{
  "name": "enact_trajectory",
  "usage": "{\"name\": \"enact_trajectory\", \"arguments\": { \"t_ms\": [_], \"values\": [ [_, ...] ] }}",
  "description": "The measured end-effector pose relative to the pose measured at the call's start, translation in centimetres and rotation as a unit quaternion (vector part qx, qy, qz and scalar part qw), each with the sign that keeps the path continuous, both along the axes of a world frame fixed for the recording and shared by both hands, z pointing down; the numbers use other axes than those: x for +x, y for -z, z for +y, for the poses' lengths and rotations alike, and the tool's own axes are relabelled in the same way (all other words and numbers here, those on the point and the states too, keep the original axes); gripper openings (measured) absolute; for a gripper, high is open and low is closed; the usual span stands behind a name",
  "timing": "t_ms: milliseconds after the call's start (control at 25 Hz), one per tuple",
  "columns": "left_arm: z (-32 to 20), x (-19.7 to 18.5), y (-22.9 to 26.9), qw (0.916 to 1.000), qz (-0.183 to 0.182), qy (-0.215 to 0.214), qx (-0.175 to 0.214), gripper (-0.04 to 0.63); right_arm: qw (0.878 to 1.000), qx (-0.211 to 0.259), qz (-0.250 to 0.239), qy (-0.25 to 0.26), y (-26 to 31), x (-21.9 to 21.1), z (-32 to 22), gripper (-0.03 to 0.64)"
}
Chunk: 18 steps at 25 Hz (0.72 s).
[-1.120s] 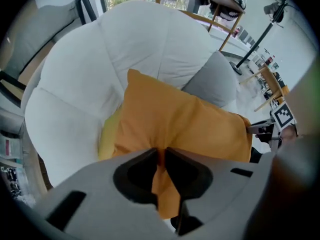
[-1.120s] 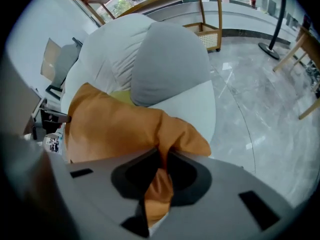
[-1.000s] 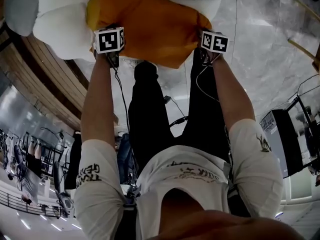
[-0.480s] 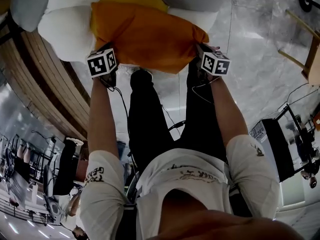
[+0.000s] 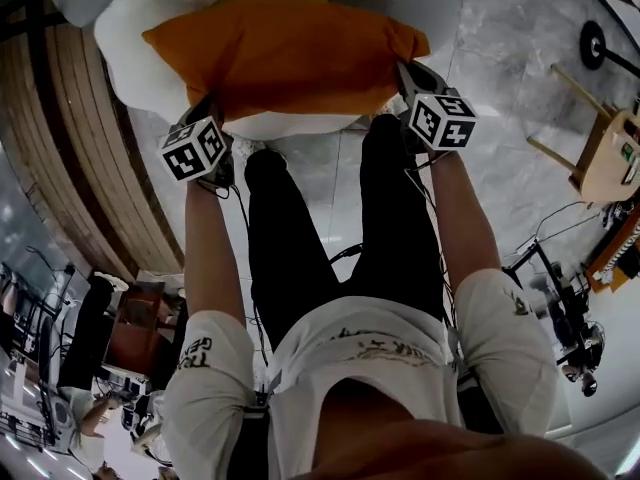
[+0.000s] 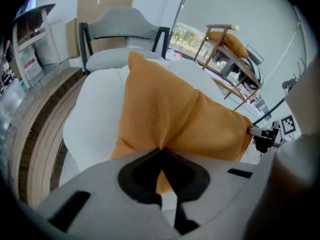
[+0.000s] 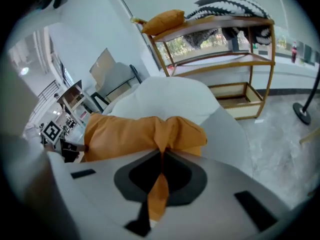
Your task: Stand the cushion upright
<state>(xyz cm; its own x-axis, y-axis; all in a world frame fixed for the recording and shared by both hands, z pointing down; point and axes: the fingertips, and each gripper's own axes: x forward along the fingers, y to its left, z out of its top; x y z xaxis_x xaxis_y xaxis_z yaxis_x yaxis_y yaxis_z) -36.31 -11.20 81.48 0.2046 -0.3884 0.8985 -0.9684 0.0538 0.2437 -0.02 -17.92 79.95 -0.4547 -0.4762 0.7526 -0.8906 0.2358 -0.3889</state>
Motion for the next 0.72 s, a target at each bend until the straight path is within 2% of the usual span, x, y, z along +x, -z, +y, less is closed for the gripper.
{"name": "enact_trajectory", "arguments": {
  "t_ms": [160,400,600,720],
  "values": [
    [-2.3,-0.8,1.7,0.9975,0.021,0.05,0.045,0.025,0.998,0.052,0.009,0.029,3.4,-1.7,-5.8,0.031],
    [-5.9,-3.8,2.6,0.992,0.006,0.097,0.081,0.025,0.989,0.109,0.036,0.097,5.9,-6.1,-12.9,0.031],
    [-8.2,-4.8,2.0,0.9892,0.012,0.116,0.088,0.025,0.986,0.131,0.046,0.09,6.1,-7.3,-15.7,0.031],
    [-9.1,-5.2,1.4,0.9894,0.008,0.113,0.091,0.025,0.987,0.132,0.052,0.072,5.1,-7.8,-16.8,0.031]
  ]
}}
